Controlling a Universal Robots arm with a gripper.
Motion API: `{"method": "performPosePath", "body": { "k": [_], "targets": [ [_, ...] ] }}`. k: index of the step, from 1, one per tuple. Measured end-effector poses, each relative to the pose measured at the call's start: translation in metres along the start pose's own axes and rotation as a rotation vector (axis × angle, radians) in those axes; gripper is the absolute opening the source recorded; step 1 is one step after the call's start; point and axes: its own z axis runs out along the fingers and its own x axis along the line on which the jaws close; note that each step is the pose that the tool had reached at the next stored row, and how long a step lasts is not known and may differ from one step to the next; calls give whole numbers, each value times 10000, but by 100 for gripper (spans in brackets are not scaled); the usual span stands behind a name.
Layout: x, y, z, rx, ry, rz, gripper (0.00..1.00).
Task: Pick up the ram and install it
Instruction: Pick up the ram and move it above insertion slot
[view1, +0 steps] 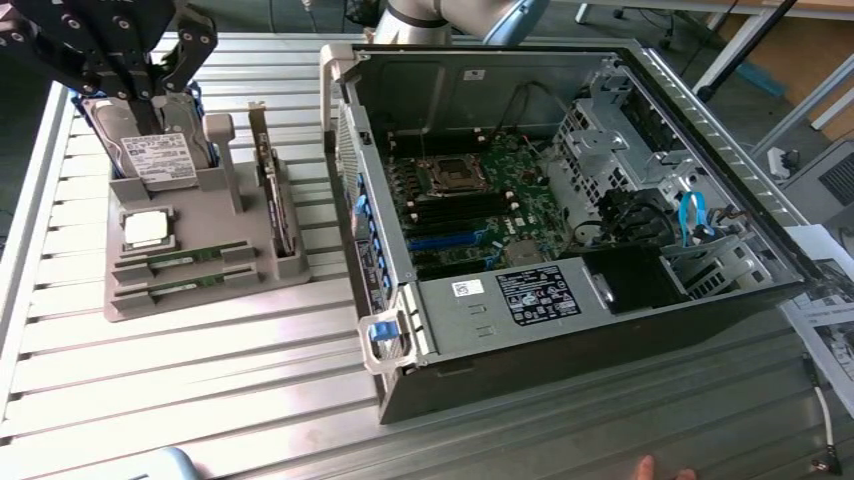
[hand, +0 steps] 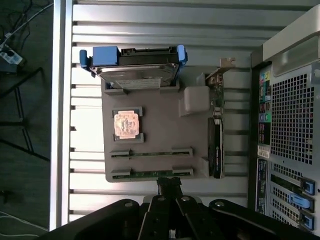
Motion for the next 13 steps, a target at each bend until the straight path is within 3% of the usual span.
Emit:
{"method": "performPosePath", "body": {
  "k": [13],
  "targets": [
    [0, 0, 0, -26, 173, -1626, 11]
  ]
}}
